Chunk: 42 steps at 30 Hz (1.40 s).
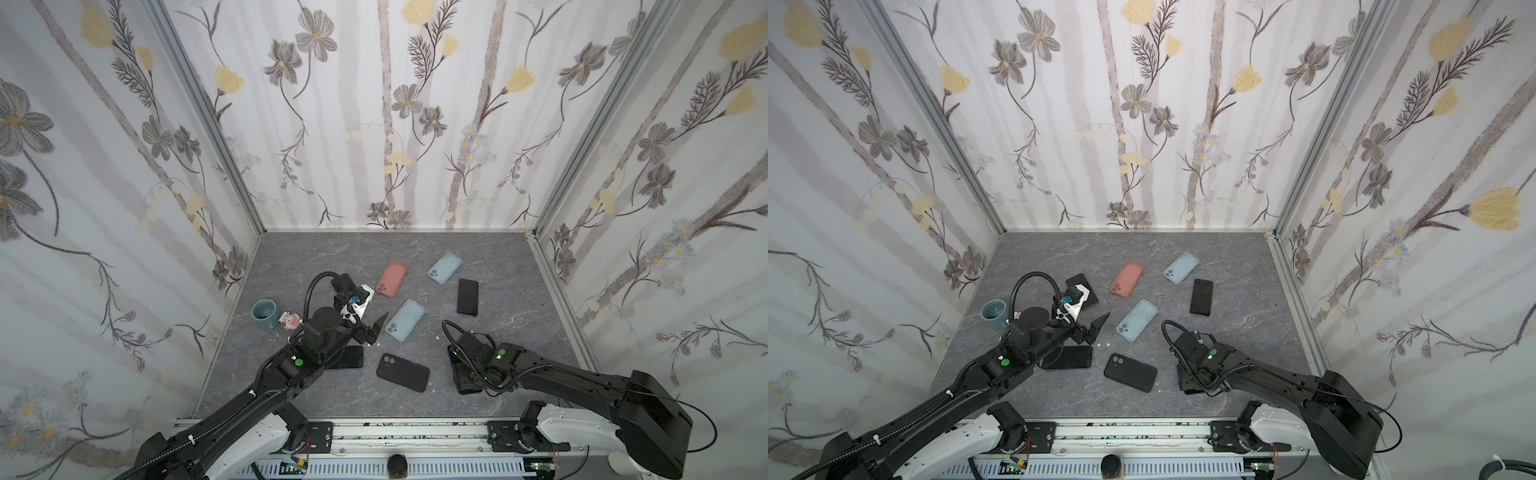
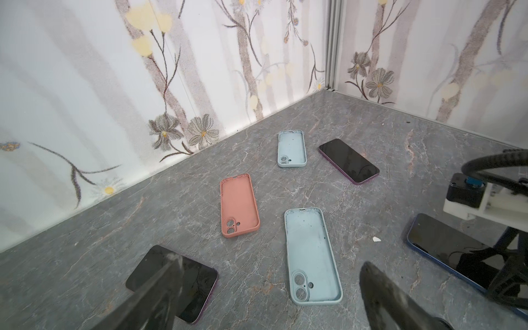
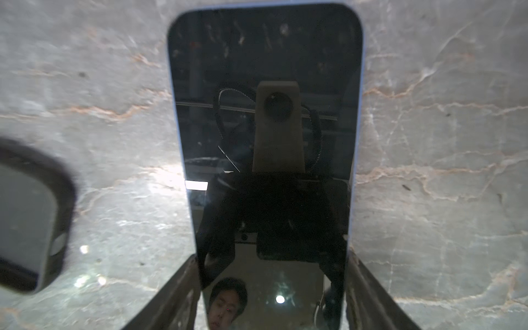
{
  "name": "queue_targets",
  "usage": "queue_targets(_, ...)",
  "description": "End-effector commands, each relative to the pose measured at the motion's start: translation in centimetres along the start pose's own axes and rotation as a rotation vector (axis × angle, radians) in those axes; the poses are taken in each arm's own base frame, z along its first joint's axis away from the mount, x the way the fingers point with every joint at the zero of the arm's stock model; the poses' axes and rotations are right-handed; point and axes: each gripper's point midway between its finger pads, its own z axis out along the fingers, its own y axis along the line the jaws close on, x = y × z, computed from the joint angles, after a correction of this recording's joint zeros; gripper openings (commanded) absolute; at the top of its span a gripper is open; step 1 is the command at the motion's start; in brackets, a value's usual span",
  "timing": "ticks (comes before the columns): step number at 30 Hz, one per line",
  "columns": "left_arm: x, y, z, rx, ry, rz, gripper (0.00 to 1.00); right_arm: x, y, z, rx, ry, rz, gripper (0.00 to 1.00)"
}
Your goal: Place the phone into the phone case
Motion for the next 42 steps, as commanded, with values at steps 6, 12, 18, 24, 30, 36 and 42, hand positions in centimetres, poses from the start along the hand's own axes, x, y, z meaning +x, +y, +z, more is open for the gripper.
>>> queue_targets(6, -0.7, 0.3, 2.0, -0.027, 0.161, -0.166, 0.95, -2.7, 0.9, -1.5, -0.059, -0.147, 0.002, 0.38)
queue_targets(12, -2.5, -0.7, 3.5, 0.022, 0.24, -0.248, 0.94, -4.2, 1.6, -2.7, -0.074, -0.213, -0.01, 0.36)
queue_targets(18, -5.4, -4.0, 4.3, 0.206, 0.276, -0.362, 0.89, -6.3, 3.0, -4.7, -0.133, -0.31, -0.041, 0.34)
queue_targets(24, -6.9, -6.4, 5.6, 0.34, 0.316, -0.474, 0.81, -9.3, 5.7, -8.2, -0.243, -0.457, -0.094, 0.34)
queue_targets(30, -7.7, -8.3, 6.7, 0.437, 0.383, -0.538, 0.76, -11.5, 8.4, -11.6, -0.354, -0.577, -0.153, 0.34)
queue_targets(36, -7.1, -9.1, 8.0, 0.462, 0.461, -0.57, 0.63, -12.5, 10.4, -13.8, -0.406, -0.633, -0.222, 0.34)
queue_targets(42, -6.1, -9.6, 8.2, 0.482, 0.522, -0.581, 0.47, -12.6, 11.6, -14.8, -0.431, -0.665, -0.251, 0.34)
